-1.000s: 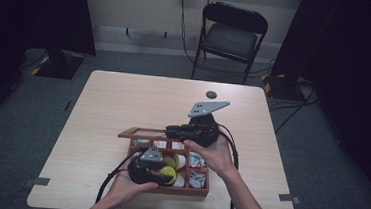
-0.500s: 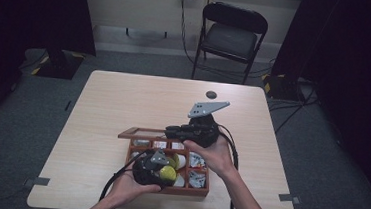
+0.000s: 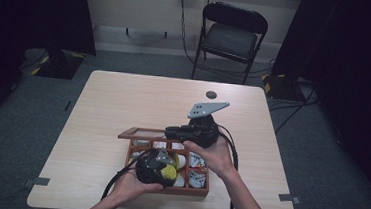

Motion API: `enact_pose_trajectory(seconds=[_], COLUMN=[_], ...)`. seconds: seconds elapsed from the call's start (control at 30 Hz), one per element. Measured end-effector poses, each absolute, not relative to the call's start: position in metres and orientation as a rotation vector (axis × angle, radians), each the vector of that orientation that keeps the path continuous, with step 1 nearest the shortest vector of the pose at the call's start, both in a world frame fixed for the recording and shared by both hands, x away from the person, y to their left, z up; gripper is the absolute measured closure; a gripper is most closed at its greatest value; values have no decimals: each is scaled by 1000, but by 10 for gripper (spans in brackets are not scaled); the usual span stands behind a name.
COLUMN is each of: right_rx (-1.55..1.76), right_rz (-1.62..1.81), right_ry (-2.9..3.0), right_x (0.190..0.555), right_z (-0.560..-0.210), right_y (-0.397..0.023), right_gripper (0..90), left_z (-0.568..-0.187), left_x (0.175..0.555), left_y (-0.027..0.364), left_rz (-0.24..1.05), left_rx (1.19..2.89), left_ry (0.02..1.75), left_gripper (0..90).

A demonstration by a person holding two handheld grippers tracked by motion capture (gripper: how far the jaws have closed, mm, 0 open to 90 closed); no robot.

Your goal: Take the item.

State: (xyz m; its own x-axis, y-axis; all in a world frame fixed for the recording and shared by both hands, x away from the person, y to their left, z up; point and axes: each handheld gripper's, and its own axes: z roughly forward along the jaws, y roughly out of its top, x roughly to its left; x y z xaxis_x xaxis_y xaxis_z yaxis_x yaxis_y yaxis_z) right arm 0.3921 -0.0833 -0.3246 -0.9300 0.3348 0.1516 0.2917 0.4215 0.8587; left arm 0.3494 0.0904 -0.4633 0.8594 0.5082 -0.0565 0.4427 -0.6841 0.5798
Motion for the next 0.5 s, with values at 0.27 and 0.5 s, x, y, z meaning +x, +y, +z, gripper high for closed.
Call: enact_pose_trajectory(seconds=[0.27,0.5], right_rx=[576,573], right_rz=[1563,1561], right_ry=[2613,2615], right_x=[392,391], right_z=[-325,-325], right_y=[-83,-83], right_gripper=[818,820], left_z=[-464,-463], left_x=[352,348], left_y=[87,86], left_rz=[145,212], left_rx=[2433,2422], left_ry=[695,696], left_gripper=[354,404])
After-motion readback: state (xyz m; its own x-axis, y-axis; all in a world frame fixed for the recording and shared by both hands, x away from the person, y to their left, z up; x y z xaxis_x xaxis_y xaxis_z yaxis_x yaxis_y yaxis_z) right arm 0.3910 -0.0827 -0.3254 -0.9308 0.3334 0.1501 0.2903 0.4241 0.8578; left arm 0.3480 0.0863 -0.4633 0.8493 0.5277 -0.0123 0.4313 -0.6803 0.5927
